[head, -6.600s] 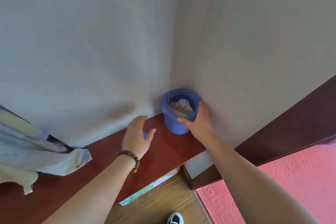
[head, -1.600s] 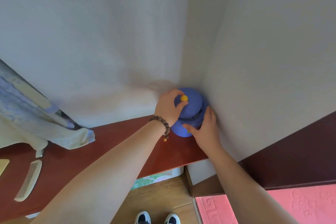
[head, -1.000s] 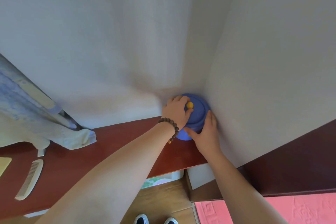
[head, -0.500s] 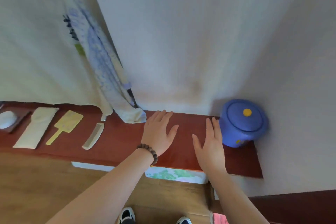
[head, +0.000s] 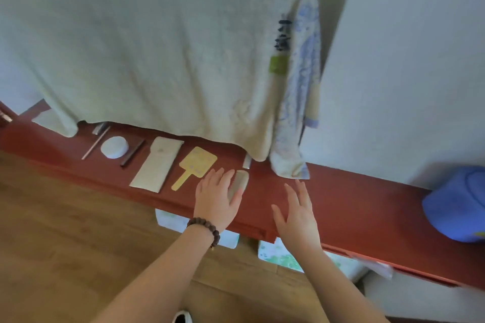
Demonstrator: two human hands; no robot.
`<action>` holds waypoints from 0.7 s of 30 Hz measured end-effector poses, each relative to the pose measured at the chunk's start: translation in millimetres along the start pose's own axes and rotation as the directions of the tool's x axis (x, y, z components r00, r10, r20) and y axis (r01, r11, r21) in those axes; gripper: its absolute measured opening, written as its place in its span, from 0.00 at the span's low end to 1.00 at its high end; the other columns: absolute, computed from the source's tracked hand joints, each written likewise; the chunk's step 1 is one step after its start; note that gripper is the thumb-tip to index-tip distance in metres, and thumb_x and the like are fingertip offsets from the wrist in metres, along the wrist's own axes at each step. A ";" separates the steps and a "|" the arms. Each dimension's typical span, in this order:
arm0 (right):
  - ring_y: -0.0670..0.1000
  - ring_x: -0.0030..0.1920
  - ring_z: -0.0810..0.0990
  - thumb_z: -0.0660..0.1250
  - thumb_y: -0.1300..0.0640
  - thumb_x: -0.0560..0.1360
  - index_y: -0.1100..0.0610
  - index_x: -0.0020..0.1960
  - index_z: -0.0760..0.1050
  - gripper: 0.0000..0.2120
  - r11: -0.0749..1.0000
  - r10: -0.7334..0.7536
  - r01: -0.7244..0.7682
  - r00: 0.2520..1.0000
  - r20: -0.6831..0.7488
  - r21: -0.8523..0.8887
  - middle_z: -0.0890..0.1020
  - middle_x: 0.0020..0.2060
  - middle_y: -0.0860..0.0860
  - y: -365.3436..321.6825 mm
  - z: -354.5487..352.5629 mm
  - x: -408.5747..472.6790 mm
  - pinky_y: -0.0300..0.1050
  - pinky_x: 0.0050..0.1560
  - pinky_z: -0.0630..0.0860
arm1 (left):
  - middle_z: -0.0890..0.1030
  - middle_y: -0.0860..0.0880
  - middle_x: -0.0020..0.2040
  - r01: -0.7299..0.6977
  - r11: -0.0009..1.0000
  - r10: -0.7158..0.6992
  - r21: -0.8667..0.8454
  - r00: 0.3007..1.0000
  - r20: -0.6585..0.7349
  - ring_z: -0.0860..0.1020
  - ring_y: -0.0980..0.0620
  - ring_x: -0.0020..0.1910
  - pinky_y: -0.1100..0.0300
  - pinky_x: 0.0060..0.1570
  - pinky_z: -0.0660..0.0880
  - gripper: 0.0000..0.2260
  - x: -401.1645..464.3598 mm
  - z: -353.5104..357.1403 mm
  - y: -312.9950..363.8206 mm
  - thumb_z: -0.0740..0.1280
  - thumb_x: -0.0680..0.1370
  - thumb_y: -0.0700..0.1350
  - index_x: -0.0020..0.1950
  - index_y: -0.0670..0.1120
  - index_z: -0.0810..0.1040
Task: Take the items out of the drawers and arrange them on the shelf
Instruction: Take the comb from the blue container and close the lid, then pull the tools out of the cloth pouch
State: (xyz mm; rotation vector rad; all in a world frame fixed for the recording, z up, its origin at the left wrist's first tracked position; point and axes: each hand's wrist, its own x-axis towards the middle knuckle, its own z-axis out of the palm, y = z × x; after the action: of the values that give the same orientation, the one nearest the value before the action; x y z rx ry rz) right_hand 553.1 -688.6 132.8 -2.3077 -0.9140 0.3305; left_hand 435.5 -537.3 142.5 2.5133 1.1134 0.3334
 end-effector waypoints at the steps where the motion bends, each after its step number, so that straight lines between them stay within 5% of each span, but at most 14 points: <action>1: 0.51 0.77 0.50 0.62 0.49 0.78 0.55 0.74 0.60 0.27 1.000 0.003 -0.003 1.000 -0.002 -0.001 0.53 0.77 0.51 -16.5 17.4 -0.9 0.53 0.72 0.63 | 0.69 0.47 0.72 0.000 1.000 0.000 0.000 1.000 0.012 0.62 0.46 0.73 0.45 0.70 0.61 0.21 1.6 -7.3 -20.8 0.60 0.79 0.55 0.71 0.50 0.68; 11: 0.51 0.77 0.49 0.62 0.50 0.78 0.53 0.74 0.62 0.25 1.000 0.010 -0.008 0.997 0.083 -0.025 0.52 0.77 0.51 -160.6 145.3 -15.0 0.49 0.73 0.62 | 0.71 0.45 0.69 0.034 0.999 -0.032 -0.018 0.997 0.074 0.65 0.46 0.71 0.48 0.68 0.65 0.22 5.1 -85.7 -189.3 0.62 0.79 0.50 0.71 0.46 0.67; 21: 0.53 0.77 0.48 0.63 0.51 0.78 0.53 0.73 0.62 0.26 0.989 0.108 -0.103 0.993 0.045 -0.105 0.51 0.77 0.52 -166.0 162.3 9.6 0.54 0.72 0.62 | 0.70 0.45 0.69 0.044 0.999 -0.040 -0.025 0.991 0.130 0.64 0.46 0.71 0.48 0.68 0.66 0.21 26.5 -82.9 -231.1 0.63 0.78 0.49 0.71 0.46 0.66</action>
State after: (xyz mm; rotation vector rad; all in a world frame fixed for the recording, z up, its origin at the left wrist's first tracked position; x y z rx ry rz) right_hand 401.6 -513.5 113.0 -2.4576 -0.8527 0.3969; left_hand 270.6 -354.8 121.1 2.4452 1.1017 0.1702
